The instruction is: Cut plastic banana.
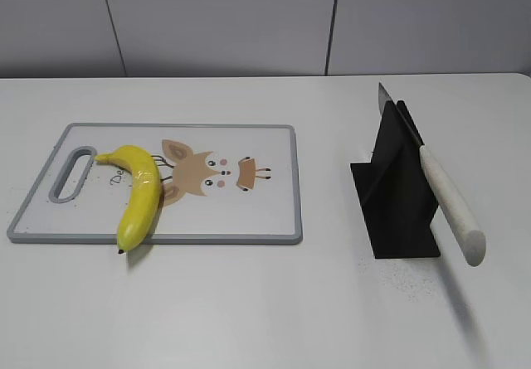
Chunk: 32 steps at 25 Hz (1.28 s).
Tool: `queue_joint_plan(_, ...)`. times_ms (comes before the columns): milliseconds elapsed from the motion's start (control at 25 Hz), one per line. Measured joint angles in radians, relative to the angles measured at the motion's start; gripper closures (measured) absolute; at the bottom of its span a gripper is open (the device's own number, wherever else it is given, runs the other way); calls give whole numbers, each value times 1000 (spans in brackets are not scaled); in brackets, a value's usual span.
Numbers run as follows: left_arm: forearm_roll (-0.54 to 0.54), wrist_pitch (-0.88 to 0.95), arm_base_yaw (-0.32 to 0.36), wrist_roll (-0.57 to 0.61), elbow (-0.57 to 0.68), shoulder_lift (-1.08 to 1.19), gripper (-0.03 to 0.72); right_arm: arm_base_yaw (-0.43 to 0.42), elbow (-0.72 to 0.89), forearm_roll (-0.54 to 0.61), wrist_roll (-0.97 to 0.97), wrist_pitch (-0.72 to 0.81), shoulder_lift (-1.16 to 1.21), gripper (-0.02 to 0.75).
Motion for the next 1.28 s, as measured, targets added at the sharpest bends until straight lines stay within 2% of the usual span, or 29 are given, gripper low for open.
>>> queue_joint_plan(720, 0, 0, 0, 0, 0, 0, 105, 0, 480, -1, -1, -42, -524, 147)
queue_joint_plan(960, 0, 0, 0, 0, 0, 0, 105, 0, 579, 6, -1, -47, -665, 147)
queue_joint_plan(1280, 0, 0, 0, 0, 0, 0, 105, 0, 591, 6, -1, -92, -755, 147)
